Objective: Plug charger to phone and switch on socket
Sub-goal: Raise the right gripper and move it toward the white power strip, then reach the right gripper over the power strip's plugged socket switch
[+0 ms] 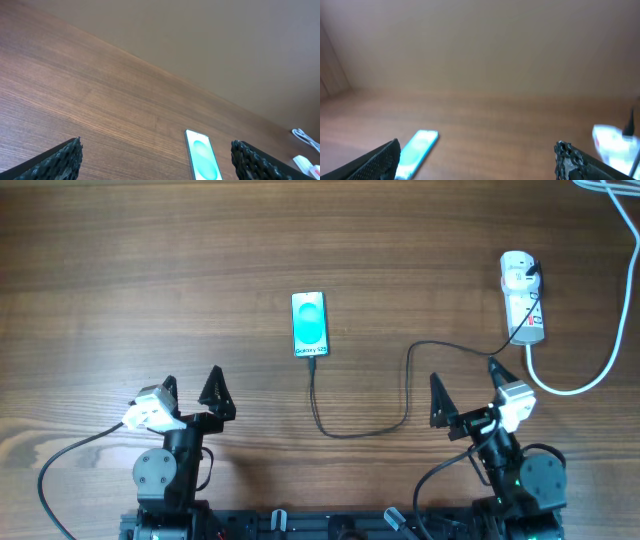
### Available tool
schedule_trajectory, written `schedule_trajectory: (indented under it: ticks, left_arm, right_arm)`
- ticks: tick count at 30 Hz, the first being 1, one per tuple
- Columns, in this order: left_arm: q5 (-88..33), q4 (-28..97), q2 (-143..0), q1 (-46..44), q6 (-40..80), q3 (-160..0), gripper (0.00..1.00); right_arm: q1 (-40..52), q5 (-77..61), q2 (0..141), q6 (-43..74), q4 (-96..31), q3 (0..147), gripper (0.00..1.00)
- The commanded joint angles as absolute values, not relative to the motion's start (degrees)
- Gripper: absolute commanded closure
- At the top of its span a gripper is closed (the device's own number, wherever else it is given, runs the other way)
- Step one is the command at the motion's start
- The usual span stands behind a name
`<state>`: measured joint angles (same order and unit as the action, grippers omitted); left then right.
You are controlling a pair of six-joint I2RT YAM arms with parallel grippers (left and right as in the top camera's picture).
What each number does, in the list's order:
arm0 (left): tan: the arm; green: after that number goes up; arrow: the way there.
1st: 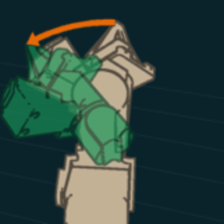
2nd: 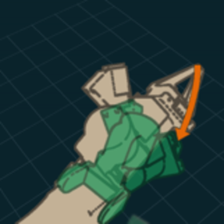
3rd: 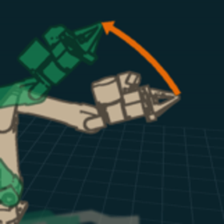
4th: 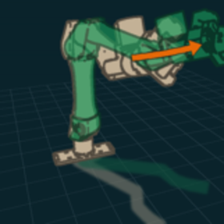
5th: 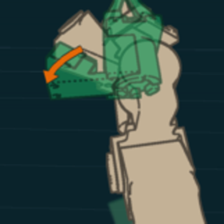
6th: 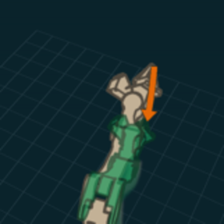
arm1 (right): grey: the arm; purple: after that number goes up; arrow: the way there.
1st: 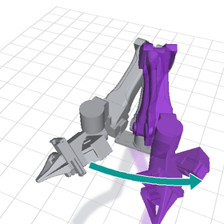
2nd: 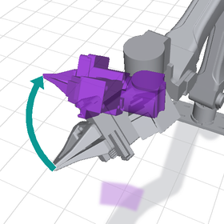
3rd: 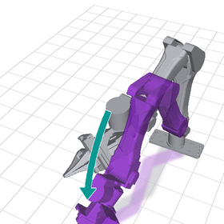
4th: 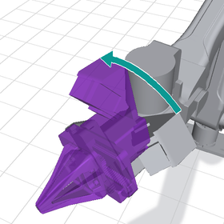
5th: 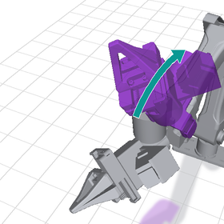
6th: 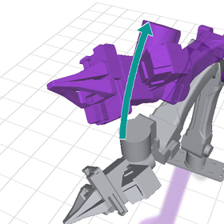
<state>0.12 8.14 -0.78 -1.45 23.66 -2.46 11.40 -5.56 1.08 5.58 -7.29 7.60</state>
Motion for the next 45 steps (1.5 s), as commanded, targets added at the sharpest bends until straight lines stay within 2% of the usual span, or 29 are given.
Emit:
schedule_trajectory:
  ticks: [1,5,10,14,16,20,28,37,40,45]
  left_arm:
    - [-0.2,8.0,-0.2,-1.7,22.8,-2.1,0.00]
    - [-0.2,8.0,-0.2,-1.7,22.8,-2.1,0.00]
    - [-0.2,8.0,-0.2,-1.7,22.8,-2.1,0.00]
    - [-0.2,8.0,-0.2,-1.7,22.8,-2.1,0.00]
    - [-0.2,8.0,-0.2,-1.7,22.8,-2.1,0.00]
    - [-0.2,8.0,-0.2,-1.7,22.8,-2.1,0.00]
    - [-0.2,8.0,-0.2,-1.7,22.8,-2.1,0.00]
    - [-0.2,8.0,-0.2,-1.7,22.8,-2.1,0.00]
    - [-0.2,8.0,-0.2,-1.7,22.7,-2.1,0.00]
    - [-0.2,8.0,-0.2,-1.7,22.7,-2.1,0.00]
  right_arm:
    - [11.0,-6.5,0.2,6.6,-9.6,7.0,0.00]
    - [11.1,-7.4,0.3,8.0,-11.4,7.0,0.00]
    - [11.0,-9.3,0.3,20.2,-8.3,7.0,0.00]
    - [11.1,-9.1,0.4,23.2,-3.0,7.0,0.00]
    - [11.0,-9.0,0.4,30.0,-3.5,7.0,0.00]
    - [11.0,-2.9,0.6,36.5,-4.1,7.0,0.00]
    - [11.0,0.3,12.4,33.0,-4.1,12.1,0.00]
    - [9.8,3.7,44.2,19.1,-15.0,42.1,0.00]
    - [5.1,7.9,52.8,18.9,-26.0,55.9,0.01]
    - [-5.5,2.9,64.3,14.5,-39.3,73.0,0.01]
